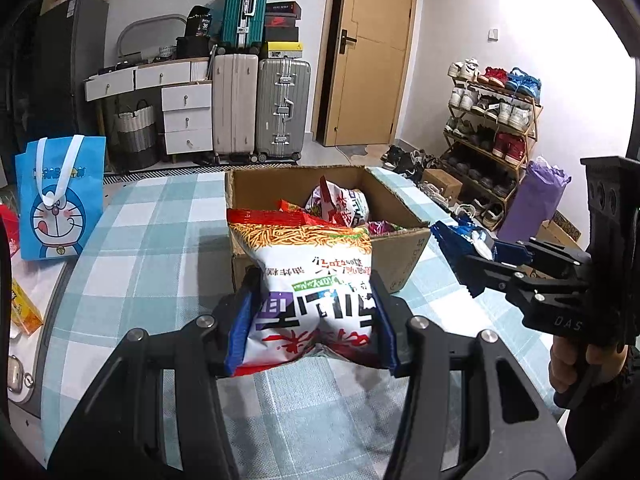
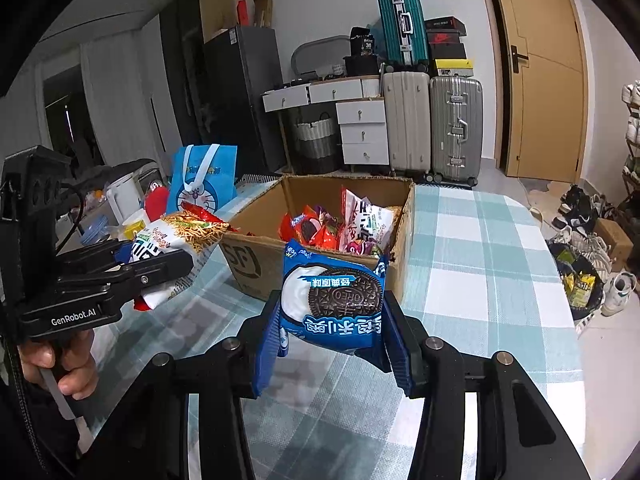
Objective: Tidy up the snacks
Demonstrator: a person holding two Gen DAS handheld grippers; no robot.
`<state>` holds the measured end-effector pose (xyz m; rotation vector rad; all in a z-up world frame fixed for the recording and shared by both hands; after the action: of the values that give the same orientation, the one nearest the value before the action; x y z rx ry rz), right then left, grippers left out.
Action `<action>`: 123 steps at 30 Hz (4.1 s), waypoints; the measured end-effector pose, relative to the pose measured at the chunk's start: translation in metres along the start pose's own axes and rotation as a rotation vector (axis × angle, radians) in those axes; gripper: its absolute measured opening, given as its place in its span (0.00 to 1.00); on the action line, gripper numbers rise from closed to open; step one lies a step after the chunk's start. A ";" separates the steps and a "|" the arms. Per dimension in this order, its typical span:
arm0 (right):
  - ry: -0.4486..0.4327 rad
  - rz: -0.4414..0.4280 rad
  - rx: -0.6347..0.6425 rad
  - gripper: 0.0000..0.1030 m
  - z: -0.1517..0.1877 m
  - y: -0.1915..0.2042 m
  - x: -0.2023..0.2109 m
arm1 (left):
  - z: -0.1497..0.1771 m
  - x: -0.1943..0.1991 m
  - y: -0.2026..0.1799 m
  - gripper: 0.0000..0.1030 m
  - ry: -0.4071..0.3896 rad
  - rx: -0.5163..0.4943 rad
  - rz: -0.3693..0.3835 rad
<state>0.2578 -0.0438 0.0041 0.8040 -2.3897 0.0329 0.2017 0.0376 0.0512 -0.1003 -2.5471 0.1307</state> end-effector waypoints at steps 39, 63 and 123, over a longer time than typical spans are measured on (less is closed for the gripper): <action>-0.054 -0.035 -0.017 0.46 -0.066 -0.010 -0.024 | -0.063 -0.059 0.011 0.47 -0.020 0.040 -0.032; 0.017 -0.055 -0.025 0.46 -0.075 -0.011 -0.084 | -0.069 -0.159 0.028 0.47 0.052 0.027 -0.074; -0.244 0.008 -0.003 1.00 -0.011 -0.006 0.016 | 0.015 -0.032 0.054 1.00 -0.193 0.022 -0.151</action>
<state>0.2568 -0.0555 0.0208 0.8375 -2.6203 -0.0696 0.2224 0.0871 0.0145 0.1194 -2.7333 0.1144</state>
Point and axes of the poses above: each gripper's, at about its wrist camera, not at the fingertips, and x roughly against the way its jaws point, y to its left, z to its underside, the point moved 9 cm from there along -x, roughly the way its jaws point, and after that the axes turned 1 degree about -z, right-handed, at the moved point
